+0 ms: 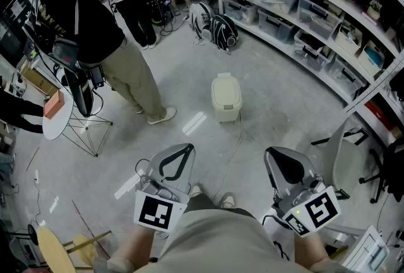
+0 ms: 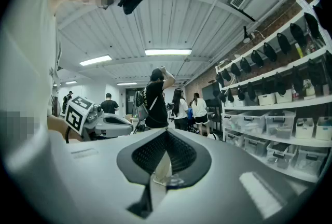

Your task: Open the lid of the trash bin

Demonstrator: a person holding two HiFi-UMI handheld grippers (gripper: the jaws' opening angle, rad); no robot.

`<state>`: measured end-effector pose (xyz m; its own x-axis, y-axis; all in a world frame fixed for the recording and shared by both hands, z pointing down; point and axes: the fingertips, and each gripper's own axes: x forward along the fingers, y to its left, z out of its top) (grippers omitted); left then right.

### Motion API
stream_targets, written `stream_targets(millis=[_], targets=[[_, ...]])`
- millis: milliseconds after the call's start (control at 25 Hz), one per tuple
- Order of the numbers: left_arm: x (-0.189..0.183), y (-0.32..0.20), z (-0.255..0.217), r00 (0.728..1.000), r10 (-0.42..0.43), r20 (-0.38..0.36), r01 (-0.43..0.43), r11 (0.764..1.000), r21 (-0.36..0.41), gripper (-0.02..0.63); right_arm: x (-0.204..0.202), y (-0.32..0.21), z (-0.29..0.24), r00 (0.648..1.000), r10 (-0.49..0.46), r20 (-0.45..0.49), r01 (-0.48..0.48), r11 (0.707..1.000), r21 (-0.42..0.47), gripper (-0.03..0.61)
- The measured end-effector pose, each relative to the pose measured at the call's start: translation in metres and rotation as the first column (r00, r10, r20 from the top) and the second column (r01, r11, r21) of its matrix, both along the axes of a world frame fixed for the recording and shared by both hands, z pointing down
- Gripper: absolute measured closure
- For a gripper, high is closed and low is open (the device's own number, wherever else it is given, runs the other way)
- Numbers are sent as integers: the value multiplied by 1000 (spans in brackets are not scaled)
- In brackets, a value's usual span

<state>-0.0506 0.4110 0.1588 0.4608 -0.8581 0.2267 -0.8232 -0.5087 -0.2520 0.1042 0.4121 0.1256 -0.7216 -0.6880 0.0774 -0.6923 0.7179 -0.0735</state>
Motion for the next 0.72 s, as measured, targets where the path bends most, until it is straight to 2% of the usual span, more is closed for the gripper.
stream_targets(millis=[160,720], targets=[[4,0,0,1000,12,0,-12,1000,8,612,2,1,2,999,3,34,-2,1000,-17,575],[26,0,5,999,34,22,-34,999,3,612,24,-1,21,999,39,23,-37,997,-66,575]])
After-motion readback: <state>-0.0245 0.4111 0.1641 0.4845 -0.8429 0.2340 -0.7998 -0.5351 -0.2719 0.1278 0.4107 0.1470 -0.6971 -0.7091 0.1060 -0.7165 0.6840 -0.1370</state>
